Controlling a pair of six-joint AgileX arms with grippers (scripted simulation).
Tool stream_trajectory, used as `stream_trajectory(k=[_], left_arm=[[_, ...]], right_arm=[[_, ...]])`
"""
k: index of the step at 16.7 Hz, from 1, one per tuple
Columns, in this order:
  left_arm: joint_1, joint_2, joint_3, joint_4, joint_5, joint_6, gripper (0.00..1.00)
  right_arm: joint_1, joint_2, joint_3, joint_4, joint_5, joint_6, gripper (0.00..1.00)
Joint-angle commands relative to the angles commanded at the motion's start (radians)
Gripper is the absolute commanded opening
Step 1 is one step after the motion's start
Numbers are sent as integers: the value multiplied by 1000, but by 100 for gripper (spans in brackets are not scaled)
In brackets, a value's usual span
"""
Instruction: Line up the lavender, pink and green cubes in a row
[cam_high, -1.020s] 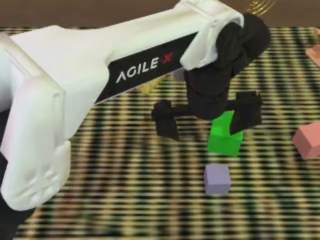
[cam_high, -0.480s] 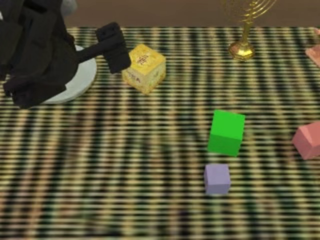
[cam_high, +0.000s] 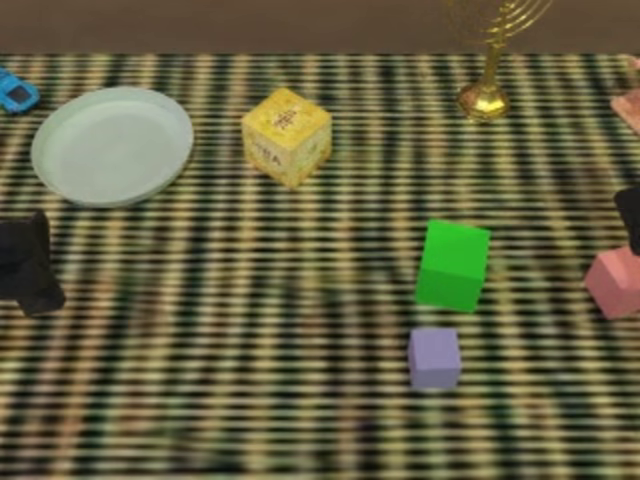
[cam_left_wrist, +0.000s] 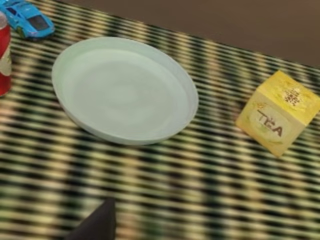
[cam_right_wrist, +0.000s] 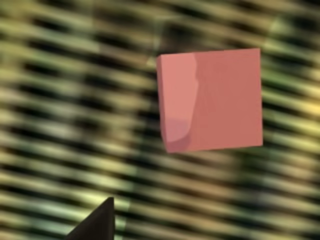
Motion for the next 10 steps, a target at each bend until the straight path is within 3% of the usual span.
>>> stream_trajectory(k=[6, 10], left_arm=[[141, -402, -352, 253, 17, 247, 100], [171, -500, -432, 319, 24, 313, 100]], right_arm=[[11, 335, 257, -167, -3, -42, 100], [13, 407, 321, -203, -4, -52, 100]])
